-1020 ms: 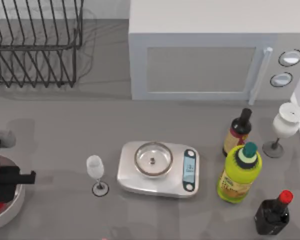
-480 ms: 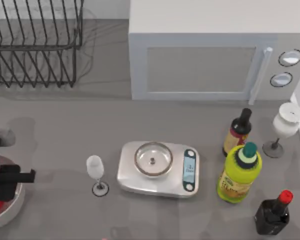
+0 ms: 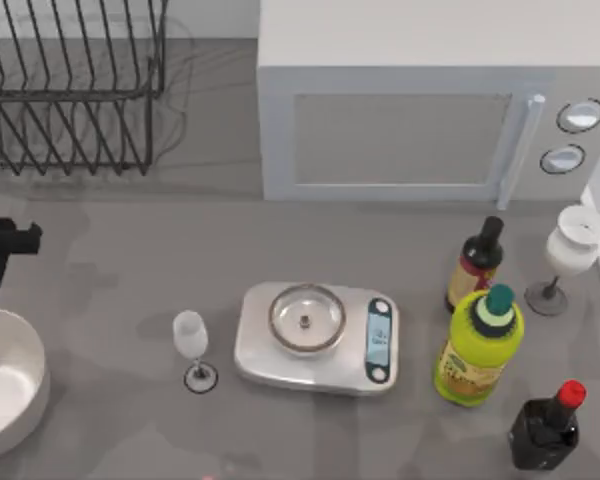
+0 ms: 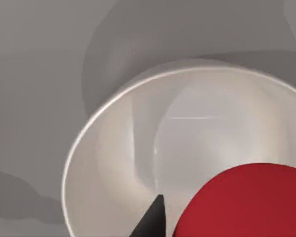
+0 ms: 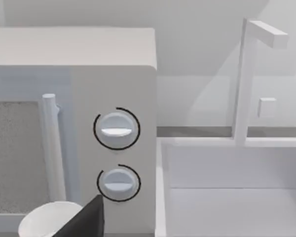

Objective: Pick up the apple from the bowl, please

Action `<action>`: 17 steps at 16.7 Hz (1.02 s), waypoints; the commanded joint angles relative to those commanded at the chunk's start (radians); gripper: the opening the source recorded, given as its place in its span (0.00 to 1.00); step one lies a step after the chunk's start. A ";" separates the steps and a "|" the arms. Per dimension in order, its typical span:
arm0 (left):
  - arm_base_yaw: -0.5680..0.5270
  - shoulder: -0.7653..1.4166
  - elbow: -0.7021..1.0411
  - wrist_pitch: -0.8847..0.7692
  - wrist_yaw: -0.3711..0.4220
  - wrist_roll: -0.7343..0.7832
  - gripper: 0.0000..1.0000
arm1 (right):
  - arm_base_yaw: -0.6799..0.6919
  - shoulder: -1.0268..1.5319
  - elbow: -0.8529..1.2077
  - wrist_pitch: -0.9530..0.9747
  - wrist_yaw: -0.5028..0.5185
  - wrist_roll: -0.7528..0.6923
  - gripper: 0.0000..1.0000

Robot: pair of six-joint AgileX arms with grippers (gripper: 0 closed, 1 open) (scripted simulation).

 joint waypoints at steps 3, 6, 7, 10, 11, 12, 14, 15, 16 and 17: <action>-0.004 -0.020 0.234 -0.266 0.000 -0.004 0.00 | 0.000 0.000 0.000 0.000 0.000 0.000 1.00; -0.007 -0.048 0.414 -0.453 0.000 -0.007 0.00 | 0.000 0.000 0.000 0.000 0.000 0.000 1.00; -0.007 -0.056 0.454 -0.494 0.000 -0.008 0.00 | 0.000 0.000 0.000 0.000 0.000 0.000 1.00; -0.009 -0.071 0.515 -0.555 0.000 -0.010 0.00 | 0.000 0.000 0.000 0.000 0.000 0.000 1.00; -0.009 -0.071 0.516 -0.556 0.000 -0.010 0.00 | 0.000 0.000 0.000 0.000 0.000 0.000 1.00; -0.009 -0.071 0.516 -0.556 0.000 -0.010 0.00 | 0.000 0.000 0.000 0.000 0.000 0.000 1.00; -0.004 -0.068 0.513 -0.554 -0.001 -0.008 0.00 | 0.000 0.000 0.000 0.000 0.000 0.000 1.00; -0.007 -0.065 0.514 -0.552 -0.001 -0.010 0.00 | 0.000 0.000 0.000 0.000 0.000 0.000 1.00; -0.020 -0.053 0.517 -0.543 -0.001 -0.023 0.00 | 0.000 0.000 0.000 0.000 0.000 0.000 1.00; -0.043 -0.030 0.522 -0.526 -0.001 -0.046 0.00 | 0.000 0.000 0.000 0.000 0.000 0.000 1.00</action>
